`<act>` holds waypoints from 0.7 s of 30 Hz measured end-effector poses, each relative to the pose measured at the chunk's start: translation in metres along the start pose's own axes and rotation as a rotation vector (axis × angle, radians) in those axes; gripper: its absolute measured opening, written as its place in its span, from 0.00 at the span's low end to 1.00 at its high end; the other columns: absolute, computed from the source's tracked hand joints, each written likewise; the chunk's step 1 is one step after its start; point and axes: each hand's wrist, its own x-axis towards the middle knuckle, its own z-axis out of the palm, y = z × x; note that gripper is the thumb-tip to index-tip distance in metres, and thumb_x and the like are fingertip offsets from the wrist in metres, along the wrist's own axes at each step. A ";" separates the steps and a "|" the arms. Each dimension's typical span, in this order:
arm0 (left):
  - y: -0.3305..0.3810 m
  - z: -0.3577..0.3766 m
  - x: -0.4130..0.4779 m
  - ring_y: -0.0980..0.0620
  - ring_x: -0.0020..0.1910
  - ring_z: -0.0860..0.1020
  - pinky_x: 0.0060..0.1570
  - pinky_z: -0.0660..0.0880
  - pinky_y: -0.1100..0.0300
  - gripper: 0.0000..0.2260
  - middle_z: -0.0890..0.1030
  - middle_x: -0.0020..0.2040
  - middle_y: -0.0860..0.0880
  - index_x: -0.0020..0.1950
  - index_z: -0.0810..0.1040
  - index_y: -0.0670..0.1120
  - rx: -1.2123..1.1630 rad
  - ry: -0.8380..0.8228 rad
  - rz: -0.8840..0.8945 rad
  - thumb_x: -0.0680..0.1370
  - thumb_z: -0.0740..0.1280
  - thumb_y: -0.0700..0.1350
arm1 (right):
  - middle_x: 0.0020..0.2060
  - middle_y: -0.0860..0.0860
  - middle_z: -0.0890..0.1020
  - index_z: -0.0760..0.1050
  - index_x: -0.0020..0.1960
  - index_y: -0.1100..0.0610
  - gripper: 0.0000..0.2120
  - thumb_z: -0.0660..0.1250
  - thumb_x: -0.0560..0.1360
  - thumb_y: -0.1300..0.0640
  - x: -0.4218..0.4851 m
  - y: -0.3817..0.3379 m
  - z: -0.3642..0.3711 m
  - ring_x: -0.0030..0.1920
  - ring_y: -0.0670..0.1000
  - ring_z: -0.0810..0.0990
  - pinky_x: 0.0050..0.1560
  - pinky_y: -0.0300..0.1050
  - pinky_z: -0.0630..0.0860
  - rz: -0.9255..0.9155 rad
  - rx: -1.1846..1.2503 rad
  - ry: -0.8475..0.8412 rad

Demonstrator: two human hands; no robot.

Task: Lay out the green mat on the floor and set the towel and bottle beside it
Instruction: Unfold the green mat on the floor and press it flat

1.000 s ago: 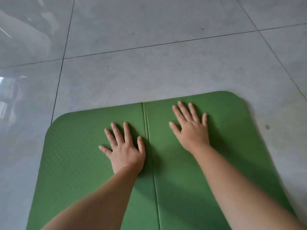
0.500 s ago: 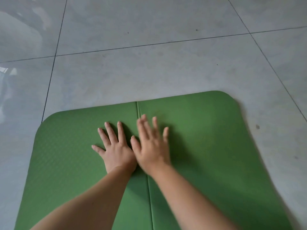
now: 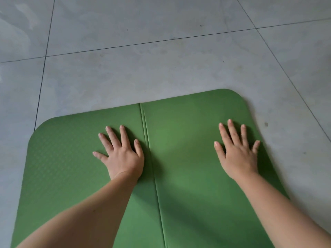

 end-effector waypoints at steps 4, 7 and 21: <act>-0.001 0.001 0.000 0.43 0.76 0.38 0.69 0.42 0.34 0.28 0.40 0.78 0.45 0.77 0.44 0.52 0.001 0.011 0.005 0.79 0.46 0.57 | 0.73 0.49 0.32 0.38 0.76 0.45 0.32 0.36 0.74 0.36 -0.032 -0.057 -0.003 0.74 0.57 0.33 0.68 0.70 0.38 -0.057 0.044 0.046; -0.001 0.001 0.000 0.43 0.76 0.38 0.69 0.41 0.34 0.28 0.40 0.78 0.45 0.77 0.44 0.52 -0.004 0.013 0.004 0.79 0.46 0.57 | 0.75 0.51 0.56 0.61 0.73 0.48 0.31 0.46 0.73 0.39 -0.096 -0.123 0.013 0.74 0.59 0.56 0.64 0.70 0.51 -0.278 0.095 0.094; -0.004 0.004 0.003 0.41 0.76 0.41 0.68 0.42 0.32 0.28 0.44 0.78 0.44 0.77 0.47 0.51 0.002 0.062 0.031 0.79 0.47 0.58 | 0.73 0.49 0.63 0.63 0.73 0.50 0.30 0.50 0.74 0.40 -0.115 -0.012 0.047 0.72 0.57 0.63 0.64 0.70 0.60 -0.131 0.094 0.209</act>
